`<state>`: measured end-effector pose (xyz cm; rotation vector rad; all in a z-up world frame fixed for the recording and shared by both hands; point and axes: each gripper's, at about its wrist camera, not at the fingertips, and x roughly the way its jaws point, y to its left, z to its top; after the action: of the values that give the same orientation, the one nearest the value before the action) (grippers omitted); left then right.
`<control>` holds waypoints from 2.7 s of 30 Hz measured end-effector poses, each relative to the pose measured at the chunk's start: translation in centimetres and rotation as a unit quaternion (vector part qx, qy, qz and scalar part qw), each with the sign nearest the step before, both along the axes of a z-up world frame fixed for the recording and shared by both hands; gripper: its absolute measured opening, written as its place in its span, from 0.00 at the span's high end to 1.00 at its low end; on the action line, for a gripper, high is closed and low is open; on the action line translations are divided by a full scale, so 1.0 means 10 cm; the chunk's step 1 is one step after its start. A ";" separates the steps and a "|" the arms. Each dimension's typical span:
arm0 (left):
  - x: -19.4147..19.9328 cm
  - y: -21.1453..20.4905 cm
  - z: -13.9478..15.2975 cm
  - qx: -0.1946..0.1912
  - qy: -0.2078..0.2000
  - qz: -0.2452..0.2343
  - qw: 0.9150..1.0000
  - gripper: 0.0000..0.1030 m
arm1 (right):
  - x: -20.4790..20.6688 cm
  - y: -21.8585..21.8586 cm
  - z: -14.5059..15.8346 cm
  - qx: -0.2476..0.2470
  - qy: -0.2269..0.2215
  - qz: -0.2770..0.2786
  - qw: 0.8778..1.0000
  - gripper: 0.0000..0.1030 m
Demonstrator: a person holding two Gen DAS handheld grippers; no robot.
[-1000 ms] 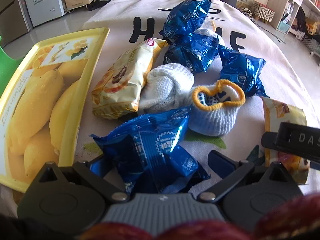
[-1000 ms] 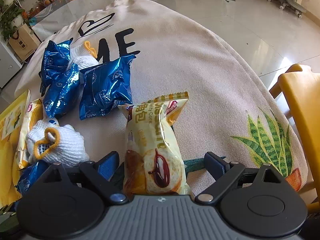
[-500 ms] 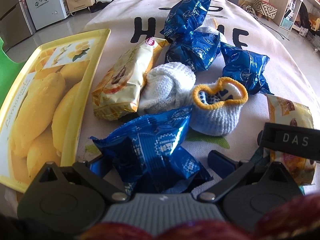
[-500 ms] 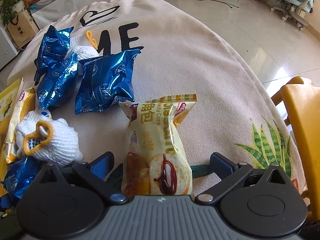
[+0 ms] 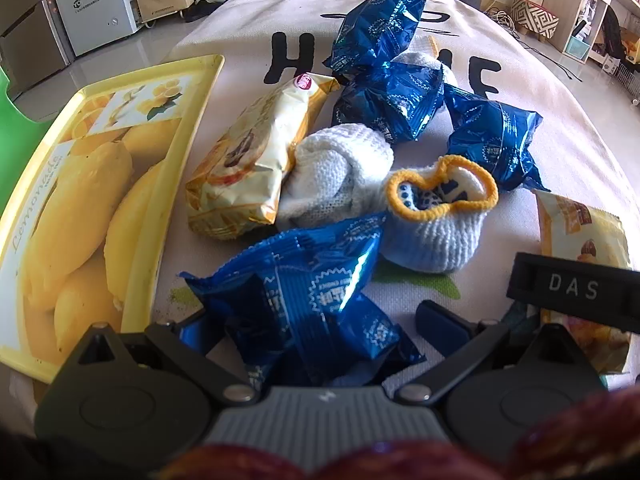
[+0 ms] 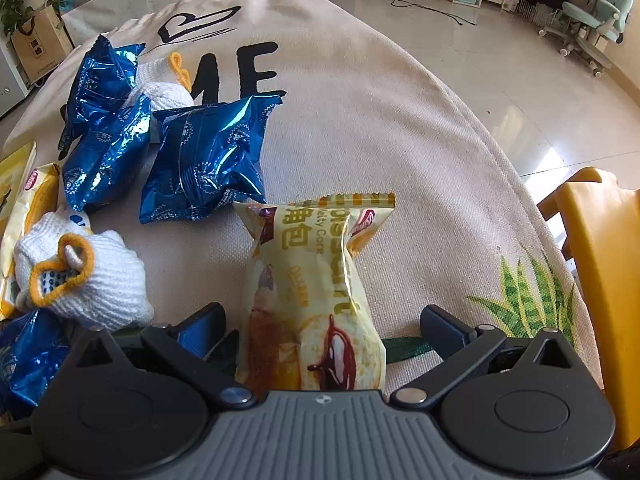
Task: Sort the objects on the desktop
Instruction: 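Lift the bread packet with the right tool while the left tool closes on the blue packet, then carry the bread packet over the yellow tray while the left tool lifts the blue packet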
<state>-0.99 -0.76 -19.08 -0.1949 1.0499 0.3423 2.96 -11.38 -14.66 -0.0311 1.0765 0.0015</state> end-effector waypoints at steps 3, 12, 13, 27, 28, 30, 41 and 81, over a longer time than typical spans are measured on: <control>0.01 0.00 0.00 0.000 0.002 0.000 1.000 0.00 | 0.01 0.00 0.00 0.000 0.004 0.002 1.000 0.00; 0.03 0.01 0.01 -0.003 0.007 -0.005 1.000 0.00 | 0.02 -0.02 0.00 0.001 0.006 0.009 1.000 0.00; 0.03 0.02 0.01 -0.004 0.008 -0.006 1.000 0.01 | 0.01 -0.01 0.00 0.003 0.003 0.011 1.000 0.02; -0.09 0.08 0.15 -0.031 -0.019 -0.004 0.999 0.26 | -0.10 -0.08 0.13 0.063 -0.031 0.025 0.997 0.47; -0.10 0.08 0.18 -0.029 -0.022 -0.005 0.999 0.26 | -0.11 -0.10 0.15 0.074 -0.030 0.021 0.997 0.47; -0.13 0.07 0.23 -0.028 -0.030 -0.009 0.999 0.26 | -0.15 -0.14 0.18 0.092 -0.031 0.016 0.995 0.47; -0.34 0.17 0.51 -0.054 -0.073 -0.001 0.996 0.26 | -0.40 -0.24 0.39 0.137 -0.042 0.027 0.989 0.47; -0.74 1.30 1.33 -0.074 -0.149 0.107 0.980 0.26 | -0.97 0.82 0.87 0.198 -0.047 0.224 0.953 0.47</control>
<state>-8.38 12.24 -5.74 -0.4804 0.7580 0.4157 -6.74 -3.17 -5.96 0.0871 0.9393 0.6195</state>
